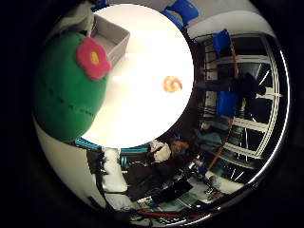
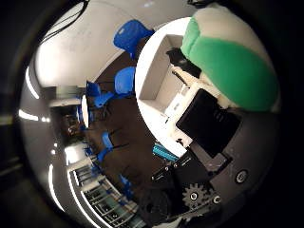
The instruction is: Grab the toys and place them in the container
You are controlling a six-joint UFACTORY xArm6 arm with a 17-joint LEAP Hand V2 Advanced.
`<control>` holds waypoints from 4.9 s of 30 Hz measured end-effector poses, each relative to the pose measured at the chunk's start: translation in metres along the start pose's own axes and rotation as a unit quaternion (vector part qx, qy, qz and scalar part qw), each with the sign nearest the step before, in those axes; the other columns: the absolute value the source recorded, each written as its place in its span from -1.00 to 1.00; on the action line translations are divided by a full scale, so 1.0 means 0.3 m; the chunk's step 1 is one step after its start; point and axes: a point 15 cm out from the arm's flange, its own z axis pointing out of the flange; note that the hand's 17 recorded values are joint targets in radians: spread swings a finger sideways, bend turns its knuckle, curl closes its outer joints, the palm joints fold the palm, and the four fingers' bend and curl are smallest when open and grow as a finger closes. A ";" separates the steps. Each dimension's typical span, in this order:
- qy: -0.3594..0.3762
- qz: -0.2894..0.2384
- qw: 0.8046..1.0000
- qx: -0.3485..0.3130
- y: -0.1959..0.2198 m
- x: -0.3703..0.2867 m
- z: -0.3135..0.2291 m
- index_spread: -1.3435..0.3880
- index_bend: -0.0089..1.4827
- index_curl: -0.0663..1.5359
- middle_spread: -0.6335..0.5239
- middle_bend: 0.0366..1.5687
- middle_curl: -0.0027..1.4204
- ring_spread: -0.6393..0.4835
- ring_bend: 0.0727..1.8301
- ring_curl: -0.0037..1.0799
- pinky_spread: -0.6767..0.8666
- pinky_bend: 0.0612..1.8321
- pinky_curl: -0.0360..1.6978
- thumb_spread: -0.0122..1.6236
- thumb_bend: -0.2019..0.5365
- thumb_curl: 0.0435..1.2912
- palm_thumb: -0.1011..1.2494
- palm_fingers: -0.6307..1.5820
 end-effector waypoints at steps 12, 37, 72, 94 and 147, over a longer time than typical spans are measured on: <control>-0.033 -0.017 0.999 -0.003 -0.130 -0.154 0.131 0.23 0.02 0.12 -0.24 0.45 0.10 -0.29 0.37 0.26 -0.59 0.14 0.02 0.49 -0.54 -0.23 0.35 0.54; -0.029 -0.007 1.000 -0.009 0.056 0.285 0.026 0.04 -0.77 -0.52 0.14 -0.75 -0.54 0.50 -0.68 -0.55 0.43 -0.57 -0.55 0.41 -0.51 -0.58 -0.04 -0.35; 0.003 0.066 0.996 -0.065 0.357 1.297 0.656 0.05 -0.76 -0.56 0.14 -0.80 -0.58 0.48 -0.79 -0.52 0.41 -0.66 -0.60 0.35 -0.51 -0.57 0.02 -0.34; 0.031 0.089 0.995 -0.028 0.243 1.509 0.810 0.06 -0.76 -0.55 0.16 -0.81 -0.58 0.50 -0.81 -0.51 0.41 -0.66 -0.59 0.33 -0.51 -0.55 0.05 -0.34; -0.046 0.111 0.990 -0.078 0.254 1.338 0.816 0.19 0.36 0.16 -0.33 0.49 0.31 -0.30 0.45 0.37 -0.41 0.49 -0.07 0.43 -0.47 -0.35 0.65 0.54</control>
